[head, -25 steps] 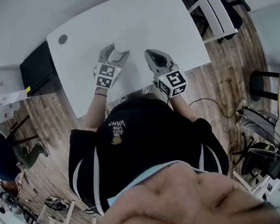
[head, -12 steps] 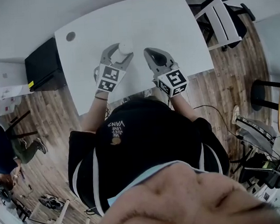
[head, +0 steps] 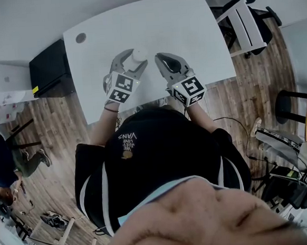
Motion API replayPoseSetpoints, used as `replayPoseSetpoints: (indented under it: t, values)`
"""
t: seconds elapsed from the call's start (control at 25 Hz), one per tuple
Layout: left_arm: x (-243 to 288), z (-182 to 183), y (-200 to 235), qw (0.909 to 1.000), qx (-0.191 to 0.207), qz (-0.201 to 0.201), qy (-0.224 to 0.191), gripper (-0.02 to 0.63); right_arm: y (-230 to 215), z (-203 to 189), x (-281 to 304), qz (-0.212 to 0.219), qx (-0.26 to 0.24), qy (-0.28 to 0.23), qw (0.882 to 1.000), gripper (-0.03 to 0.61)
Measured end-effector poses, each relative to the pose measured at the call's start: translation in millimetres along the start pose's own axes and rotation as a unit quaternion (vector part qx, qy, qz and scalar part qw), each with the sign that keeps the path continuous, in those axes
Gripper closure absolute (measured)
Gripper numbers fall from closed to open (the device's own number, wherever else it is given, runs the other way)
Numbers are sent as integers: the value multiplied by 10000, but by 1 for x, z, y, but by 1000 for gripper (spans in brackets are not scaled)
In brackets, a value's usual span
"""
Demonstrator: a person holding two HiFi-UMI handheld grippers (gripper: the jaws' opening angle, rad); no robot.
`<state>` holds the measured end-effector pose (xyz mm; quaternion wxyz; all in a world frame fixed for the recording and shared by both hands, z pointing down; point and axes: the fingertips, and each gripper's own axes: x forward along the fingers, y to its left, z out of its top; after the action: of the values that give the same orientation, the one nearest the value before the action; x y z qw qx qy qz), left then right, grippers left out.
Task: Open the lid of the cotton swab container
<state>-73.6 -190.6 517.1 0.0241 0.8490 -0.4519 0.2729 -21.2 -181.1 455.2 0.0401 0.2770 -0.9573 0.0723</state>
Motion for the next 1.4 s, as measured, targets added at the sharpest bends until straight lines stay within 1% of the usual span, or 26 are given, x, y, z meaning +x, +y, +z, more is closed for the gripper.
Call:
replayPoseSetpoints:
  t: [0.12,0.16,0.24,0.48,0.6,0.72,0.96,1.16,1.4]
  values:
    - [-3,1,-1,9999,97,18,23,351,7,2,2,136,-32,-45,9999,560]
    - [-3,1,-2,9999,126,22,30,351,9,2,2,172,-30,-44,9998,547]
    - [-4,0,-3,9999,151,25,40,351,12,1,4,238,-7,-16,9997,476]
    - [-4,-3,-7,9996,249,19,122,351,20,-4,9,454,-6,97,9989,403]
    - [-6,-6,-7,9990,395,38,188,351,25,-7,14,548,-6,162,9984,359]
    - [-7,-9,-8,9979,574,69,287,351,30,-10,18,630,-25,236,9977,331]
    - [-2,-13,-13,9934,1020,120,505,351,34,-13,23,755,-225,363,9962,318]
    - [-2,-15,-14,9924,1100,91,549,353,39,-17,28,772,-433,475,9949,316]
    - [-1,-14,-15,9917,1164,58,536,351,34,-18,32,683,-460,492,9954,316]
